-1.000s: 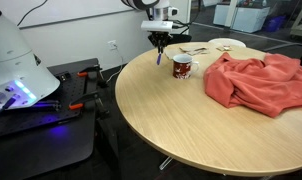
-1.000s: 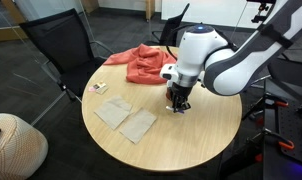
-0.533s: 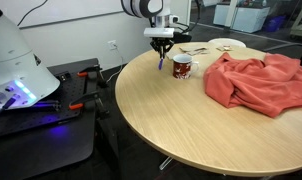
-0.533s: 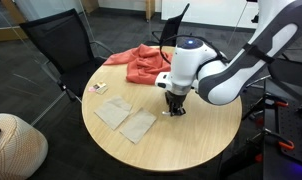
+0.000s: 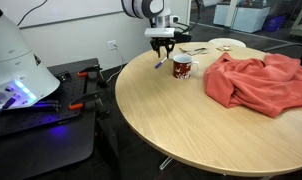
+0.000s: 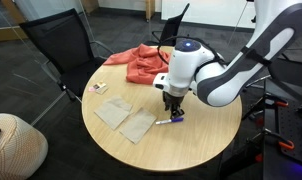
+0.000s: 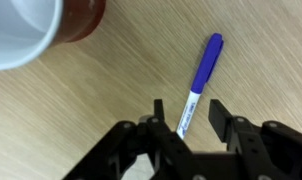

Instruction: Take the blue pen out of the maroon mug

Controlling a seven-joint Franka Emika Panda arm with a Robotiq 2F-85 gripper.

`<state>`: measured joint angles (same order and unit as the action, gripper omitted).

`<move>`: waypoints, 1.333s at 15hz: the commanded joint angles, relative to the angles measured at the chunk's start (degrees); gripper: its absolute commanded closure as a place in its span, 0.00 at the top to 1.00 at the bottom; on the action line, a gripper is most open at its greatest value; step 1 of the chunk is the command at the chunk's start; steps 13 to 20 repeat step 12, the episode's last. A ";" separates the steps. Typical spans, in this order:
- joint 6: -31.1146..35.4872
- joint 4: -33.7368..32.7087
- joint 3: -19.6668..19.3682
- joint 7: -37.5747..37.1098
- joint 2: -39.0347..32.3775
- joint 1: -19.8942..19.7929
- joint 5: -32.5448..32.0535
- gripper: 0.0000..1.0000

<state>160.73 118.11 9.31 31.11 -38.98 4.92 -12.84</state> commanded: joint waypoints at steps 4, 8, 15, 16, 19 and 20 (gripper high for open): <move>3.08 2.35 0.94 -1.84 3.44 -0.68 -1.51 1.00; 3.79 2.46 1.86 -1.20 3.91 -1.41 -1.14 1.00; 2.18 0.08 1.58 -0.93 1.57 -1.07 -1.35 1.00; 2.18 0.08 1.58 -0.93 1.57 -1.07 -1.35 1.00; 2.18 0.08 1.58 -0.93 1.57 -1.07 -1.35 1.00; 2.18 0.08 1.58 -0.93 1.57 -1.07 -1.35 1.00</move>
